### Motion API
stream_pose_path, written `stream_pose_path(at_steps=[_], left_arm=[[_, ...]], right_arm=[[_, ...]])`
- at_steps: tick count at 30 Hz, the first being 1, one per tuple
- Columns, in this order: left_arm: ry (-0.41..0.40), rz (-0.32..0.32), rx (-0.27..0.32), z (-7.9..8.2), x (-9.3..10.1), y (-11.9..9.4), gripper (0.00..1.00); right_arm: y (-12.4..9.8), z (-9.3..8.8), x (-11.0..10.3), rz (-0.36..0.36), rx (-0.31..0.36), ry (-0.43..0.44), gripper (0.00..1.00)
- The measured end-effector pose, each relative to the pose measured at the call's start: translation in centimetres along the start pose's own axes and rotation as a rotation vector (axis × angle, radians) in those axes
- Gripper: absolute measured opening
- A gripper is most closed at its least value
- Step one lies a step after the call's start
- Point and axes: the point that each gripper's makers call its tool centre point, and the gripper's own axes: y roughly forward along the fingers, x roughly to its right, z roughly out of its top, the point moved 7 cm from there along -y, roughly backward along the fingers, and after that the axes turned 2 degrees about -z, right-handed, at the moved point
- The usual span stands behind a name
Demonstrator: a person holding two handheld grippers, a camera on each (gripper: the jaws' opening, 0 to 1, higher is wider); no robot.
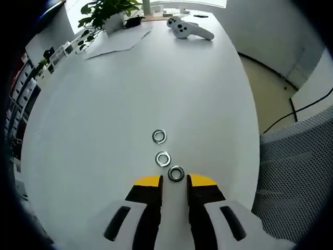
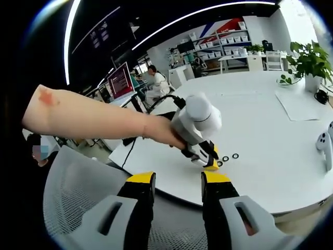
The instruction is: Place the washer onto the threaded stud by aligning its center hole with the stud, sliding it down to the base, and recovering from edge contact or off-axis alignment until the washer reaches the visible bottom stop.
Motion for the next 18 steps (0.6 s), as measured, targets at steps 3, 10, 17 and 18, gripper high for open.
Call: stream_pose_path(at_steps=[3, 10, 17, 18], left_arm=[[-0.004, -0.001, -0.003, 0.03, -0.02, 0.04, 0.16], [0.028, -0.005, -0.008, 0.2, 0.31, 0.15, 0.13], [0.094, 0.009, -0.04, 0.47, 0.79, 0.21, 0.1], [0.102, 0.013, -0.039, 0.49, 0.79, 0.23, 0.1]], right_arm=[[0.02, 0.01, -0.03, 0.002, 0.0, -0.001, 0.38], [0.06, 0.02, -0.06, 0.005, -0.002, -0.004, 0.37], [0.05, 0.0, -0.05, 0.006, -0.004, -0.002, 0.37], [0.05, 0.0, -0.05, 0.006, -0.004, -0.001, 0.37]])
